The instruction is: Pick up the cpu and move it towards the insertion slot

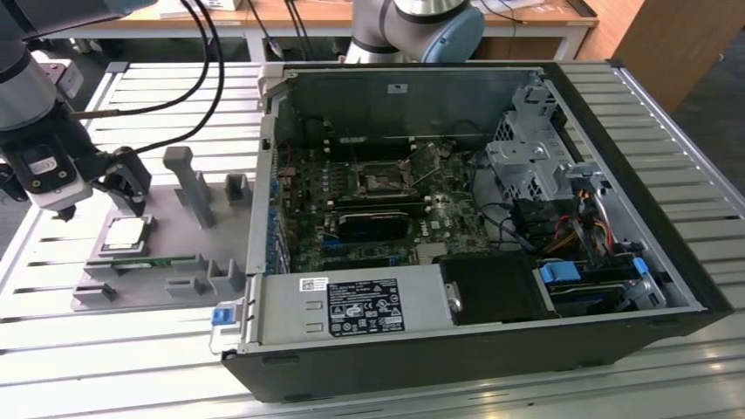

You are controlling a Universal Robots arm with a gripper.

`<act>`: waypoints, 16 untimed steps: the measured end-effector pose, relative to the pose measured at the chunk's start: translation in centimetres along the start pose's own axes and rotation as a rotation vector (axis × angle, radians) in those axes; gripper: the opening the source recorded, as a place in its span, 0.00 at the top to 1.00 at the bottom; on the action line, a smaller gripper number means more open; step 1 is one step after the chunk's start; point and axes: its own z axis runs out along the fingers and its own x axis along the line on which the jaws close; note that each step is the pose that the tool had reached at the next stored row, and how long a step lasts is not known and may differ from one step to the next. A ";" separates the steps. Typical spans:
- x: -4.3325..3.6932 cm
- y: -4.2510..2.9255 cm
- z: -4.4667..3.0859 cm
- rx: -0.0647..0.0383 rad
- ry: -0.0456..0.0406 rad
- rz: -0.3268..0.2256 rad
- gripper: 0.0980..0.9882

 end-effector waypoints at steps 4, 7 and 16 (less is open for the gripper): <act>0.01 -0.01 0.34 0.000 -0.0002 0.000 0.09; 0.02 -0.03 0.83 0.000 -0.0001 0.000 0.09; 0.11 -0.08 1.96 0.000 -0.0002 0.000 0.09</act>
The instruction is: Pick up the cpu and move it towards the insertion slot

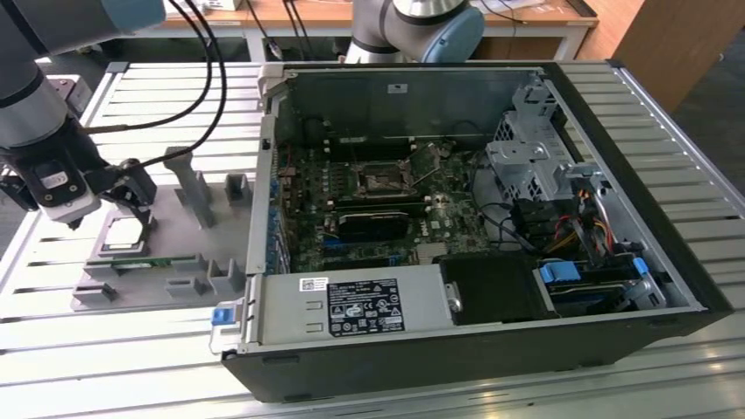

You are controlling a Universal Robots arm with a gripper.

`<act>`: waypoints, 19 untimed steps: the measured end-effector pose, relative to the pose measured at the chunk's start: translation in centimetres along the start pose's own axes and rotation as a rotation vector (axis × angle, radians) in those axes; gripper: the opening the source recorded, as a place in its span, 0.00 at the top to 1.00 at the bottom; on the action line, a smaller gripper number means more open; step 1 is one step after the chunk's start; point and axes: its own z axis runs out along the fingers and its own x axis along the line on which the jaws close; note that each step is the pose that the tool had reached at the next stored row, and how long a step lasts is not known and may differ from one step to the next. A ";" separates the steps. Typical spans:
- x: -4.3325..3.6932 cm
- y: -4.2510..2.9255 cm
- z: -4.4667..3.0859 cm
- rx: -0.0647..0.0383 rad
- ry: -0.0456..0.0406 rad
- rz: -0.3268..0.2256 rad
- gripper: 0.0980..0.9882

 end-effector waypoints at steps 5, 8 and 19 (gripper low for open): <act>0.03 -0.02 0.47 0.000 -0.0001 0.000 0.09; 0.04 -0.03 0.69 0.000 0.0000 0.000 0.09; 0.16 0.03 1.21 -0.001 0.0000 0.000 0.09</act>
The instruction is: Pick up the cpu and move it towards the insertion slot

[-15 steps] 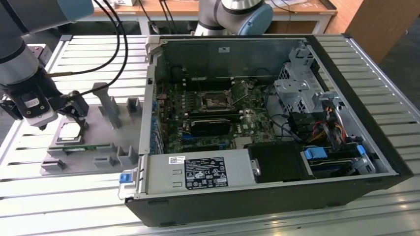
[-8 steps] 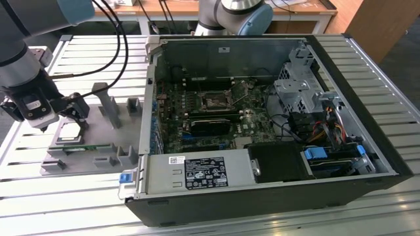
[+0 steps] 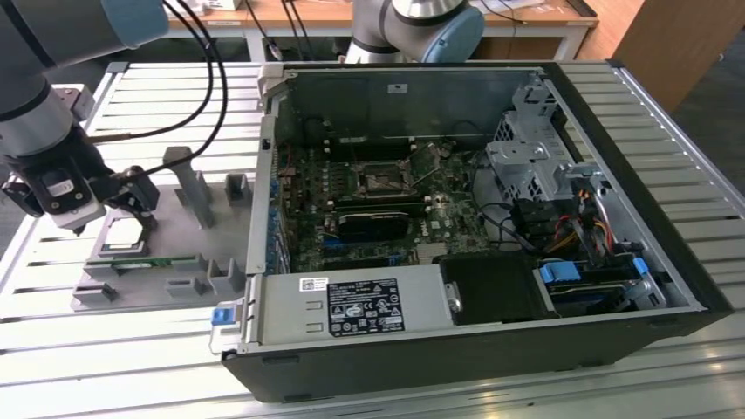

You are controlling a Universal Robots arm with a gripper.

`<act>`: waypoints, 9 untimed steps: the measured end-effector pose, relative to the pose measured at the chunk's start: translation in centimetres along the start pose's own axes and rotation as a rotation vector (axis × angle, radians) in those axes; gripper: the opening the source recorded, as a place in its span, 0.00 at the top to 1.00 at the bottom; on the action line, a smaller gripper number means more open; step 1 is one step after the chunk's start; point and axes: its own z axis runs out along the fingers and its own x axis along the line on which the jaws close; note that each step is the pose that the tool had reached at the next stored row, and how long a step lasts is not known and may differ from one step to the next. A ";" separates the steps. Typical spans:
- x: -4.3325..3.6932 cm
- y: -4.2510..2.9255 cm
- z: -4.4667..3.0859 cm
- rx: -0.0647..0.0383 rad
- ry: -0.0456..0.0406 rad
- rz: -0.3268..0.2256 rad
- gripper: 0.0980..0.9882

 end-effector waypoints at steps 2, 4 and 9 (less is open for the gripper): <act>0.08 0.04 0.14 0.000 0.0002 0.000 0.09; 0.18 0.07 0.35 0.000 0.0000 0.003 0.09; 0.25 0.12 0.97 0.000 -0.0005 0.010 0.09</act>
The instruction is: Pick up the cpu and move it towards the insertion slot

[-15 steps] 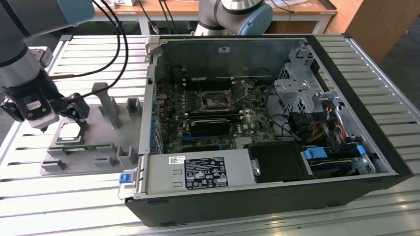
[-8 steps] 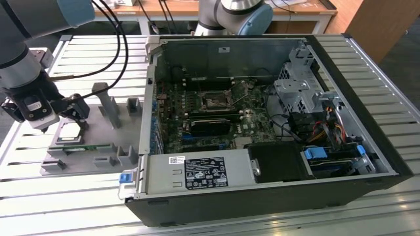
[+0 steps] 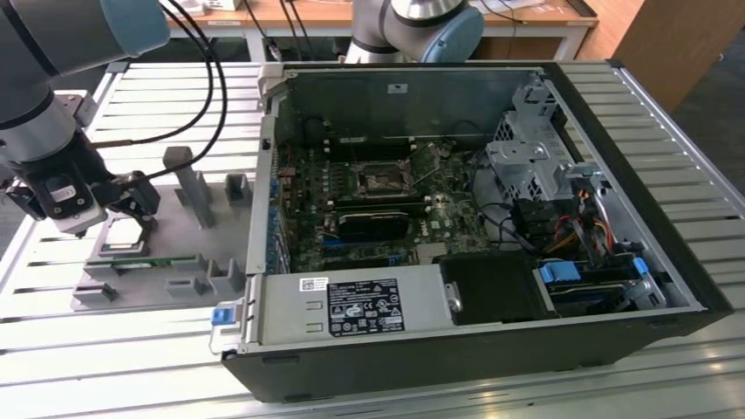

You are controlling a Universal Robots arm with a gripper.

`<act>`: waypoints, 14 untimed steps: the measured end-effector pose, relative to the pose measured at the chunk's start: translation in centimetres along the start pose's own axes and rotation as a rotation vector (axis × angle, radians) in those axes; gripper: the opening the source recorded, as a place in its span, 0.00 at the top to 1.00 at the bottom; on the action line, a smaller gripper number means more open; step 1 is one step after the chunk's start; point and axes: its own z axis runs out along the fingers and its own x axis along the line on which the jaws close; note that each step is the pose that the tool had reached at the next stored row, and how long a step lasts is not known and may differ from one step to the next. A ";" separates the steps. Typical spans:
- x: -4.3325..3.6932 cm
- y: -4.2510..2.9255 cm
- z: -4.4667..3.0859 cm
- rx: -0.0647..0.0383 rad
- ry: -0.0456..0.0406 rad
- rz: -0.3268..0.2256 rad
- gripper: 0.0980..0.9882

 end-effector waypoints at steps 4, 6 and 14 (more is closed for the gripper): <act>0.01 0.01 0.38 -0.003 0.0004 0.002 0.19; 0.01 0.00 0.56 -0.010 0.0003 0.003 0.19; -0.02 0.04 0.83 -0.018 0.0003 0.003 0.28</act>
